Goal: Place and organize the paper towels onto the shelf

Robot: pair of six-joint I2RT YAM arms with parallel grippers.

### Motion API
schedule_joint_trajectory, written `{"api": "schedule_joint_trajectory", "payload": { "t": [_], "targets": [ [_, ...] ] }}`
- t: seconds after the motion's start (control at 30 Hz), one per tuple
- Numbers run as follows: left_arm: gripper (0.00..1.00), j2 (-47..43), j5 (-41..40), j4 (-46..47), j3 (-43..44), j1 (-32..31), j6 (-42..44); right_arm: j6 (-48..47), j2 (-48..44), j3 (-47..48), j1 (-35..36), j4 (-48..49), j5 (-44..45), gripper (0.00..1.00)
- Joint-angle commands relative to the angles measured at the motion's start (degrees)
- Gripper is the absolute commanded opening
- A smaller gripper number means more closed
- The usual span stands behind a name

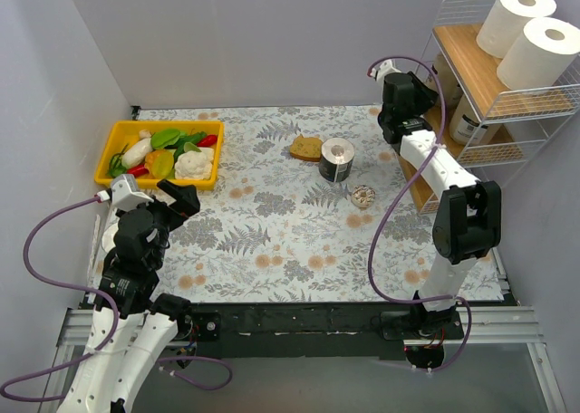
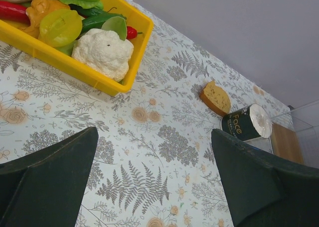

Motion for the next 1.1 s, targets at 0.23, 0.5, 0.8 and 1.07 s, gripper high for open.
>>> {"api": "schedule_joint_trajectory", "payload": {
  "t": [0.23,0.5,0.8,1.07],
  "targets": [
    [0.98,0.87,0.52,1.14,-0.10,0.45,0.81,5.85,-8.49,0.08,4.50,-2.45,-2.29,0.47],
    [0.98,0.96,0.52,1.14,-0.09,0.45,0.81,24.47,-10.07,6.50,13.29,-22.63,-11.75,0.48],
    [0.98,1.31,1.49,1.50,-0.27,0.45,1.07,40.13,-12.72,-3.52,14.70,-19.15,-37.53,0.65],
    [0.98,1.05,1.66,1.67,-0.44,0.45,1.07,40.40,-3.50,-0.90,14.70,-20.64,-40.70,0.69]
  ]
}}
